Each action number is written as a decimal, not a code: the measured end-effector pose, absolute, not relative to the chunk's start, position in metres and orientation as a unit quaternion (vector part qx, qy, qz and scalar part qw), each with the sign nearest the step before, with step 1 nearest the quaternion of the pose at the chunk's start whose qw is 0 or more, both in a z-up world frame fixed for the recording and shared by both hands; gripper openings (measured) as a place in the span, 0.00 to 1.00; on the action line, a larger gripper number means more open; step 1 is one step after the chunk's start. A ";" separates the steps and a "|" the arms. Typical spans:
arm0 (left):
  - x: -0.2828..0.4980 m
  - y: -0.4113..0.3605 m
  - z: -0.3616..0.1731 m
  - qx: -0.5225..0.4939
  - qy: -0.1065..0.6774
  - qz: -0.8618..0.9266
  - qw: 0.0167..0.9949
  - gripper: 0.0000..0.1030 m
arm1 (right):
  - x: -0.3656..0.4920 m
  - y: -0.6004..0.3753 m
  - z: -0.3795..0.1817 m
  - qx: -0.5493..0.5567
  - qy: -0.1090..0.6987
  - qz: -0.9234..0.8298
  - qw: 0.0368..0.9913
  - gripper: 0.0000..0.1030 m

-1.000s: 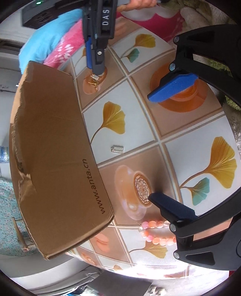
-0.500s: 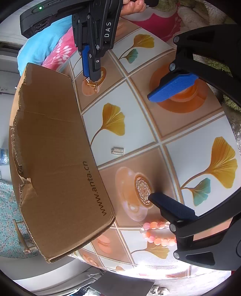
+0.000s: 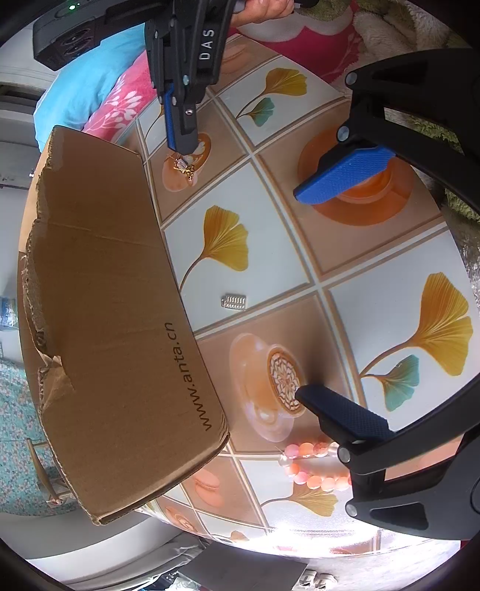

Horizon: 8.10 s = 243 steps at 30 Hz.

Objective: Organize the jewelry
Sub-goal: 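Lift the rhinestone earring with the right tool while the left tool moves to the silver coil earring, then hold the rhinestone earring in the right tool while the left tool closes on the silver coil earring, then carry both held earrings over the box with the left and right tools, then lower both earrings into the box and open both tools, then withdraw both open tools from the box back over the table, then move the open right tool down to the small gold charm earring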

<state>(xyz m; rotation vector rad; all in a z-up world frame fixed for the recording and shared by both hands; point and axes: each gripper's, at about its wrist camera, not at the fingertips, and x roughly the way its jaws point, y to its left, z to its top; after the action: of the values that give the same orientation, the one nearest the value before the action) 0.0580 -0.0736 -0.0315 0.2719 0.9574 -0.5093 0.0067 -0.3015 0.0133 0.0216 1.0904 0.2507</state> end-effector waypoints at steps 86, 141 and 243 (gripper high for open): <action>0.087 -0.080 -0.021 0.153 0.441 -0.270 0.842 0.11 | 0.010 -0.319 0.010 0.008 0.509 0.132 0.851 0.07; 0.042 -0.036 0.027 0.101 0.411 -0.266 0.866 0.04 | -0.024 -0.322 0.047 0.005 0.476 0.113 0.872 0.04; 0.060 -0.002 -0.022 0.034 0.555 -0.093 0.826 0.87 | -0.005 -0.285 -0.004 -0.001 0.572 0.053 0.819 0.92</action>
<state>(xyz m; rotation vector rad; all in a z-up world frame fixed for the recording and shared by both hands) 0.0598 -0.0024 -0.0222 0.0719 1.1788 -0.1983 -0.0050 -0.2855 -0.0044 -0.0024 1.2183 0.1136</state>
